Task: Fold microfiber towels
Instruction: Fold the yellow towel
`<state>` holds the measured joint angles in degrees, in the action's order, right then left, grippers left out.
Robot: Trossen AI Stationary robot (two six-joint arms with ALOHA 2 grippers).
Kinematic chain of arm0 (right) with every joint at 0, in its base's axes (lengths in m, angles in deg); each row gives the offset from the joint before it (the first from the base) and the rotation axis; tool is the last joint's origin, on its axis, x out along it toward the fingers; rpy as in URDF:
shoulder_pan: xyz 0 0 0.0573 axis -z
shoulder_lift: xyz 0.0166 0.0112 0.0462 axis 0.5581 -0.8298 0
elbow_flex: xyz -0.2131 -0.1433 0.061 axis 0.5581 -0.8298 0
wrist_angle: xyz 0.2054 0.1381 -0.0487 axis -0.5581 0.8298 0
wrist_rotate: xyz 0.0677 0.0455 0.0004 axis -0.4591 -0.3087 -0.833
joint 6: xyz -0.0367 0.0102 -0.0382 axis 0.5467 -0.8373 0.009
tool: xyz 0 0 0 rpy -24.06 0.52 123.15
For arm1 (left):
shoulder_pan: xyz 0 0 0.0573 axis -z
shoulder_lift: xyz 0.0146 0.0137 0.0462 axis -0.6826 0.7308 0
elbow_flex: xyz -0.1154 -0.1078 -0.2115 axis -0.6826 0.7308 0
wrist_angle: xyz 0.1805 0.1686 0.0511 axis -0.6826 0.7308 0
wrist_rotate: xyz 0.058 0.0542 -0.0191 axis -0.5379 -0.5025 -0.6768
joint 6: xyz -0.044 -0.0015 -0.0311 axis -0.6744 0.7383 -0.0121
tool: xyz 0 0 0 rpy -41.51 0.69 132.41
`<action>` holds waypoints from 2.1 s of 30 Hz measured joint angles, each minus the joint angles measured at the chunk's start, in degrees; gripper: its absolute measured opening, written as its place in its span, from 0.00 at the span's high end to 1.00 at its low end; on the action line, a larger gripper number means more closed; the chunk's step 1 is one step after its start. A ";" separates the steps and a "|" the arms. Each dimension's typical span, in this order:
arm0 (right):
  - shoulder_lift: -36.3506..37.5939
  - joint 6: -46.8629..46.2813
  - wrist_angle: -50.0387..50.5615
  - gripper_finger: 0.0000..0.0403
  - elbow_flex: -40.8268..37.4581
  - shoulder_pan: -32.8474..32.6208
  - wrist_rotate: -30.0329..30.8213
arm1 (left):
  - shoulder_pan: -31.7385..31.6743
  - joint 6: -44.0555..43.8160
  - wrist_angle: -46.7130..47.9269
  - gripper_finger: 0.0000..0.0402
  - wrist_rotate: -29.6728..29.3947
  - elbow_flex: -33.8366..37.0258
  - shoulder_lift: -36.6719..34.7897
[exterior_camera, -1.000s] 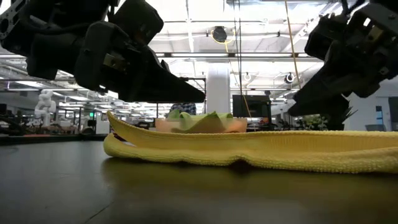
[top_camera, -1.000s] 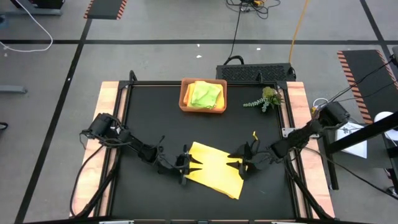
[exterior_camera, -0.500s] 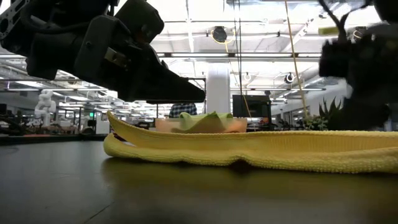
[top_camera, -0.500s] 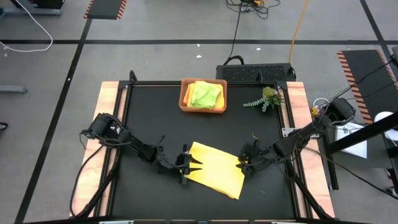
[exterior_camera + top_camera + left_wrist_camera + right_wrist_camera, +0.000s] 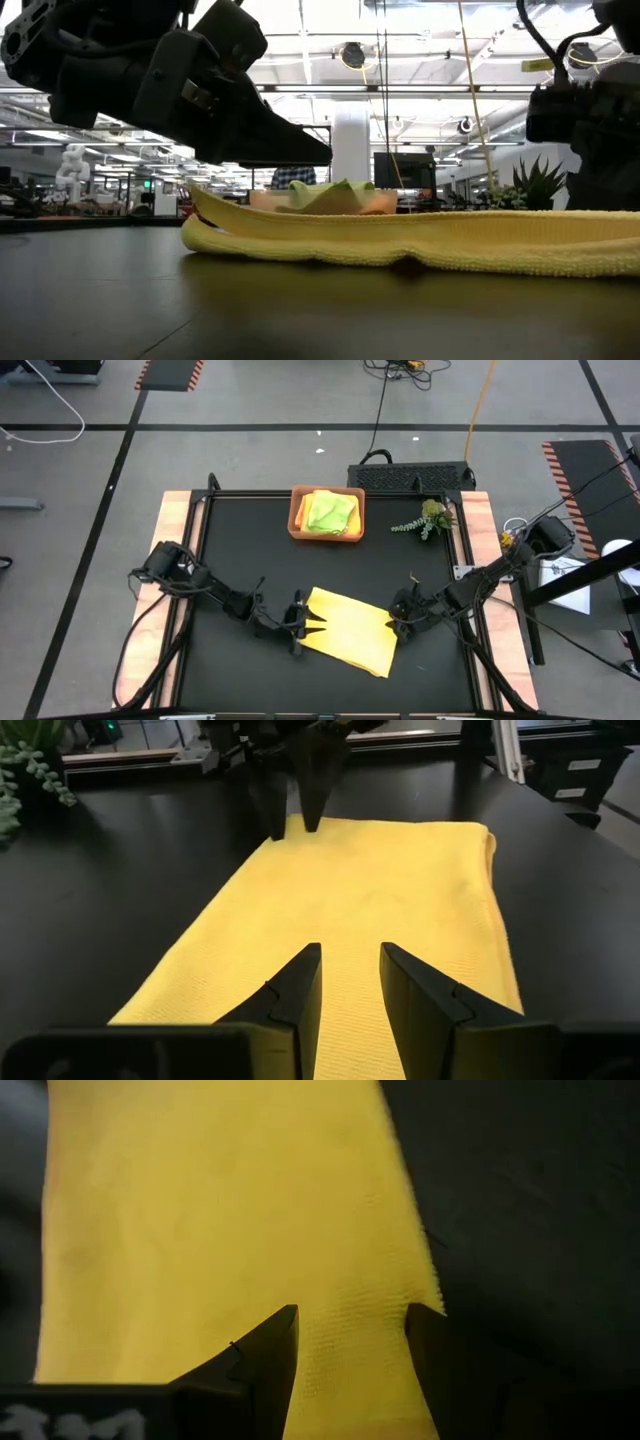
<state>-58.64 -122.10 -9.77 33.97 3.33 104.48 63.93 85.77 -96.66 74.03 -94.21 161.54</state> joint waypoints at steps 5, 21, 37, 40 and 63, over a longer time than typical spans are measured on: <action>1.90 6.33 -6.34 0.55 0.03 0.55 1.06 | -0.35 -0.43 0.02 0.73 0.00 -0.01 0.00; 1.25 15.72 -8.72 0.55 0.01 8.21 5.50 | 5.56 -3.41 8.97 0.73 10.22 -0.06 1.91; 1.26 15.68 -8.96 0.55 0.01 3.69 3.85 | 6.35 -1.65 19.92 0.73 4.26 -0.25 1.09; 1.26 15.83 -8.99 0.55 0.01 2.72 3.98 | 6.16 -1.98 26.63 0.73 -1.89 -0.07 -2.49; -2.96 42.68 -26.85 0.55 2.85 30.01 -6.60 | 15.67 -15.81 40.48 0.73 -13.69 0.12 -19.28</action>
<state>-61.60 -79.43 -36.62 36.82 33.34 97.88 79.61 69.96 -56.18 60.34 -94.09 142.26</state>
